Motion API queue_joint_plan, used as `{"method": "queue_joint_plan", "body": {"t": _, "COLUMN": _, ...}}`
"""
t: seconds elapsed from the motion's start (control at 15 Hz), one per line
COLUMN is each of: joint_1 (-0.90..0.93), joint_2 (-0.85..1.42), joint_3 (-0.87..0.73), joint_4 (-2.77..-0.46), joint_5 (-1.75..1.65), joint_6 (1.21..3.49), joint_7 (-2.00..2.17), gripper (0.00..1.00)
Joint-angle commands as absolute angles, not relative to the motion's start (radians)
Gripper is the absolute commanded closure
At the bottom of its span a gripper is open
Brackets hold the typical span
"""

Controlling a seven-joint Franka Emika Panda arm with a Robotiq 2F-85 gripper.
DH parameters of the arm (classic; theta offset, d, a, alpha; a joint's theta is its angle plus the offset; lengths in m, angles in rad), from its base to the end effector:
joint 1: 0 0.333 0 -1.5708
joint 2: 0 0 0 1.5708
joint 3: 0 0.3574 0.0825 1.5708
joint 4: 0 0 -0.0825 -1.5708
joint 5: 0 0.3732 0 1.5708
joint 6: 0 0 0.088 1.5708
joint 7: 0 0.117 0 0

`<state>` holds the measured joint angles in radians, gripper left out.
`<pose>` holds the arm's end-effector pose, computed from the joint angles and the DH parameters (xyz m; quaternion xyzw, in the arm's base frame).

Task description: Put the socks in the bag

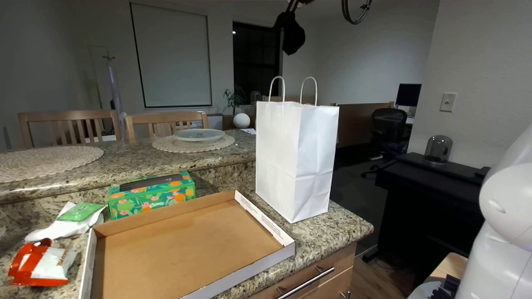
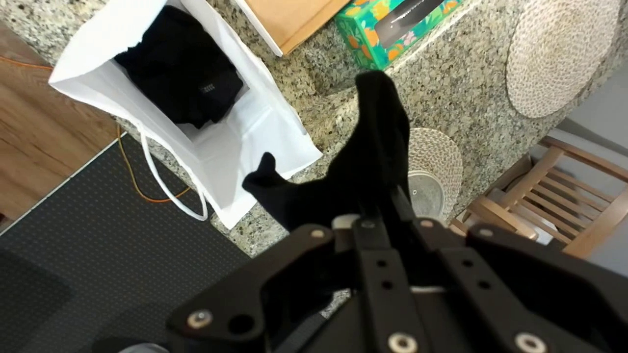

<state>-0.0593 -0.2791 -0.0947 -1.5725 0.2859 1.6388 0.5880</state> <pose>0.4368 -0.0470 0.8050 -0.9122 0.3394 -0.1321 0.1875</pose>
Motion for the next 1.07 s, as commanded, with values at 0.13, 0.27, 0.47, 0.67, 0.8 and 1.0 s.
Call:
{"method": "queue_joint_plan", "body": {"t": 0.13, "joint_1": -0.085, "joint_2": -0.262, "joint_3": -0.103, "joint_4": -1.549, "joint_5": 0.359, "joint_6": 1.595, "joint_7": 0.622, "gripper": 0.45}}
{"method": "queue_joint_plan", "body": {"t": 0.27, "joint_1": -0.085, "joint_2": -0.257, "joint_3": -0.103, "joint_4": -1.550, "joint_5": 0.366, "joint_6": 1.597, "joint_7": 0.627, "gripper": 0.32}}
{"method": "queue_joint_plan", "body": {"t": 0.47, "joint_1": -0.083, "joint_2": -0.248, "joint_3": -0.099, "joint_4": -1.547, "joint_5": 0.366, "joint_6": 1.598, "joint_7": 0.630, "gripper": 0.14}}
{"method": "queue_joint_plan", "body": {"t": 0.67, "joint_1": -0.078, "joint_2": -0.240, "joint_3": -0.095, "joint_4": -1.544, "joint_5": 0.362, "joint_6": 1.593, "joint_7": 0.619, "gripper": 0.00}}
{"method": "queue_joint_plan", "body": {"t": 0.8, "joint_1": -0.071, "joint_2": -0.230, "joint_3": -0.089, "joint_4": -1.539, "joint_5": 0.363, "joint_6": 1.557, "joint_7": 0.608, "gripper": 0.00}}
{"method": "queue_joint_plan", "body": {"t": 1.0, "joint_1": -0.057, "joint_2": -0.224, "joint_3": -0.063, "joint_4": -1.562, "joint_5": 0.348, "joint_6": 1.463, "joint_7": 0.598, "gripper": 0.00}}
